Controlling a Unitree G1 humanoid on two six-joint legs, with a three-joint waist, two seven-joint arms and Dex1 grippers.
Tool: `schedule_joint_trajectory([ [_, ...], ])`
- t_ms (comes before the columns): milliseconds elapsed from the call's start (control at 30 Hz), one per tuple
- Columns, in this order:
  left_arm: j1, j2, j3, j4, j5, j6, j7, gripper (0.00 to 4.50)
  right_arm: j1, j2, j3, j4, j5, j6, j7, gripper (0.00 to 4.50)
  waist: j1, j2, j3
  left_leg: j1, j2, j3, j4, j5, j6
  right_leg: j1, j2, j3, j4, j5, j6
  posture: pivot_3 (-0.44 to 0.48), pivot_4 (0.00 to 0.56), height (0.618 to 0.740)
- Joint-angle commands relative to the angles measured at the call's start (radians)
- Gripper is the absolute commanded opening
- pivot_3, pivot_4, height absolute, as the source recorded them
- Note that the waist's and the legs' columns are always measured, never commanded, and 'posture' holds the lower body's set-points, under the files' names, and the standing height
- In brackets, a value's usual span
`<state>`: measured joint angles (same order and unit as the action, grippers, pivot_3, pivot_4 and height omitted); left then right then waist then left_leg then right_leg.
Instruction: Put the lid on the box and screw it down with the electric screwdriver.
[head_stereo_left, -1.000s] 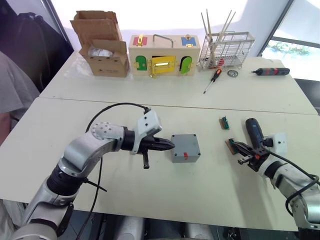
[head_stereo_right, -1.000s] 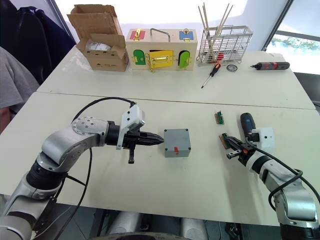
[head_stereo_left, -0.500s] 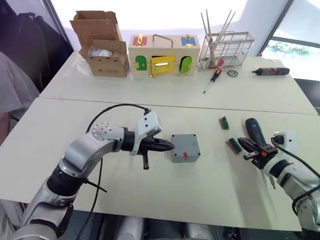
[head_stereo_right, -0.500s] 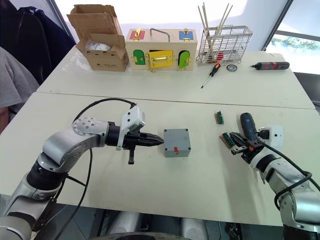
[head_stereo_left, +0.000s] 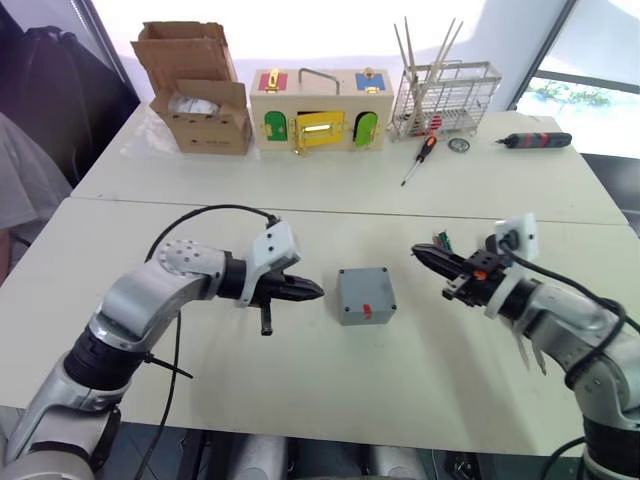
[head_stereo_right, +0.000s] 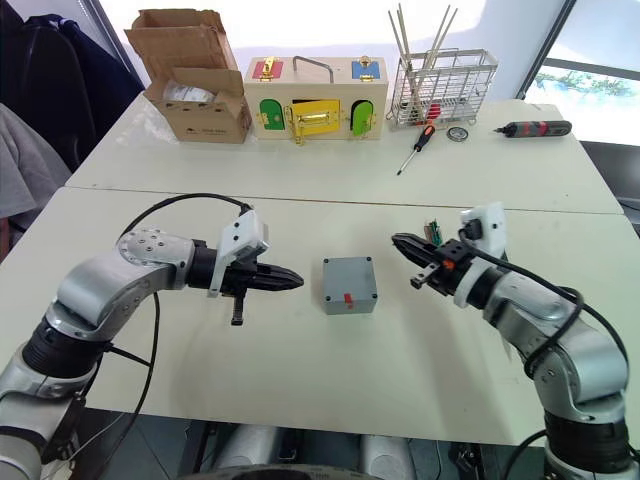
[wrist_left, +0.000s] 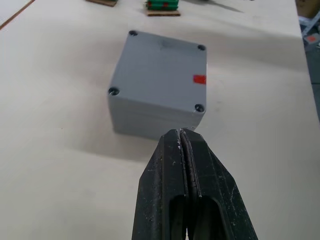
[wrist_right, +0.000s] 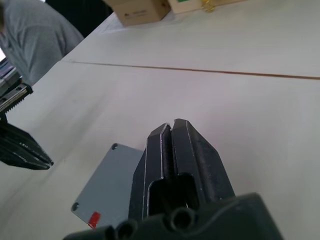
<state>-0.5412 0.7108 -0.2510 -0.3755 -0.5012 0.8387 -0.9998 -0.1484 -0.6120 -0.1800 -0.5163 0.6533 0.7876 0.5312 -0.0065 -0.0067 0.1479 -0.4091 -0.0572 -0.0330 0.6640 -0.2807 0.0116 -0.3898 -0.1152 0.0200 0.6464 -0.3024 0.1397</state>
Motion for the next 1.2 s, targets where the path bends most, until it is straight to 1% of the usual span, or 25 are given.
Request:
schedule_joint_trajectory([
  [33,0.007,0.007,0.03,-0.06,-0.017,0.006,0.013,0.0,-0.025,0.001,0.032,0.021,-0.028,-0.035,0.016,0.02,0.0,0.0,0.0,0.0,0.0,0.0,0.0,0.0,0.0,0.0,0.0,0.0,0.0,0.0,0.0,0.0,0.15,0.739],
  [200,0.021,0.004,0.041,-0.087,-0.031,0.029,0.039,0.0,-0.024,0.0,0.08,0.047,-0.062,-0.062,0.045,0.02,-0.004,0.0,0.0,0.0,0.0,0.0,0.0,0.0,0.0,-0.001,0.0,0.0,0.0,0.0,0.0,0.0,0.15,0.739],
  [300,0.032,0.001,0.039,-0.095,-0.033,0.037,0.052,0.0,-0.026,0.02,0.095,0.056,-0.075,-0.078,0.042,0.02,-0.004,0.0,0.0,0.0,0.0,0.0,0.0,0.0,0.0,-0.001,0.0,0.0,0.001,0.0,0.0,0.0,0.15,0.739],
  [467,0.036,0.002,0.034,-0.1,-0.039,0.04,0.057,0.0,-0.029,0.04,0.089,0.052,-0.071,-0.077,0.036,0.02,-0.003,0.0,0.0,0.0,0.0,0.0,0.0,0.0,0.0,-0.001,0.0,0.0,0.001,0.0,0.0,0.0,0.15,0.739],
  [700,0.028,-0.003,0.02,-0.092,-0.036,0.035,0.058,0.0,-0.009,0.035,0.092,0.047,-0.075,-0.069,0.046,0.02,-0.003,0.0,0.0,0.0,0.0,0.0,0.0,0.0,0.0,-0.001,0.0,0.0,0.001,0.0,0.0,0.0,0.15,0.739],
  [1200,0.027,-0.003,0.015,-0.084,-0.026,0.026,0.058,0.0,-0.012,0.05,0.128,0.076,-0.118,-0.097,0.046,0.02,-0.004,0.0,0.0,0.0,0.0,0.0,0.0,0.0,0.0,-0.001,0.0,0.0,0.001,0.0,0.0,0.0,0.15,0.739],
])
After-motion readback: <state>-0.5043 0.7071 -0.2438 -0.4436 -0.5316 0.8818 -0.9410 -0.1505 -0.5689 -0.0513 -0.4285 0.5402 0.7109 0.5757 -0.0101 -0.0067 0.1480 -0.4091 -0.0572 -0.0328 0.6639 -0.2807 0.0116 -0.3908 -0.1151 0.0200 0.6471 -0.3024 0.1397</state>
